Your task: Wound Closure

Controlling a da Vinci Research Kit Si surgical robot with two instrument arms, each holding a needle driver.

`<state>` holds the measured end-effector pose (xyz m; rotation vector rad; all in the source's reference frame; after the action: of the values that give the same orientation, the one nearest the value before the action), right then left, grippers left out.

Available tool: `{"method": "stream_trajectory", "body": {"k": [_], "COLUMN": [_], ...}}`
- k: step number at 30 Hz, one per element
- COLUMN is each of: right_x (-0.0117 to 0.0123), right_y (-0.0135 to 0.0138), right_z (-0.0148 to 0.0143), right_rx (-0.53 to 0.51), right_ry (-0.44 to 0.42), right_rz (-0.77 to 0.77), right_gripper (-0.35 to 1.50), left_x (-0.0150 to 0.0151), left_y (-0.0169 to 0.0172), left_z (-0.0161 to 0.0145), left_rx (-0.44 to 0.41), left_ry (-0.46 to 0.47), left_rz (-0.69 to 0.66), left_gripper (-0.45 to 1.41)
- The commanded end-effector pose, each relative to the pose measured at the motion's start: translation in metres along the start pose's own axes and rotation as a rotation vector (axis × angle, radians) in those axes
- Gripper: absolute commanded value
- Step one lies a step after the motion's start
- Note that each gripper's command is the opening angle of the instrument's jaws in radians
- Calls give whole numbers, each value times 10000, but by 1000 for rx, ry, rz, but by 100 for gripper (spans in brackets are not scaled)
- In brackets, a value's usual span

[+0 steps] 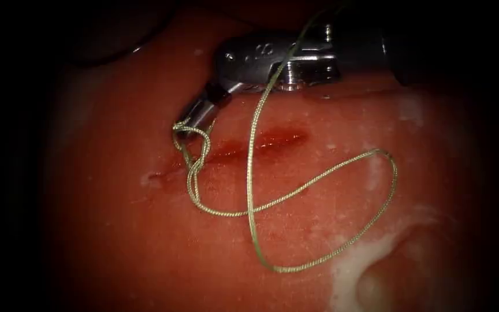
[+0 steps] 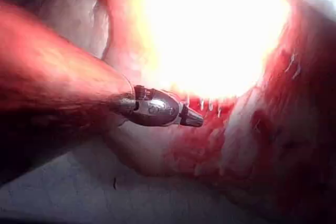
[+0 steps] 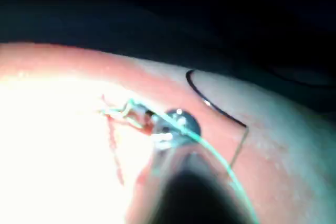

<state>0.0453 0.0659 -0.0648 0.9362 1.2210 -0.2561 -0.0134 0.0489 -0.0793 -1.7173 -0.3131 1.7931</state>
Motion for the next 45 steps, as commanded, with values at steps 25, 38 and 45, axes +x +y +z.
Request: {"method": "stream_trajectory", "body": {"k": [25,38,45], "right_x": [5,5,5], "right_y": [7,6,8], "right_z": [11,15,16], "right_rx": [-24,-24,-27], "right_ry": [9,16,16], "right_rz": [0,-1,0], "right_gripper": [-35,-35,-35], "left_x": [-7,-29,-33], "left_y": [-182,-224,-209], "left_z": [5,82,103], "left_rx": [322,354,342], "left_ry": [-318,-440,-488], "left_rz": [221,294,284], "left_gripper": [28,38,47]}}
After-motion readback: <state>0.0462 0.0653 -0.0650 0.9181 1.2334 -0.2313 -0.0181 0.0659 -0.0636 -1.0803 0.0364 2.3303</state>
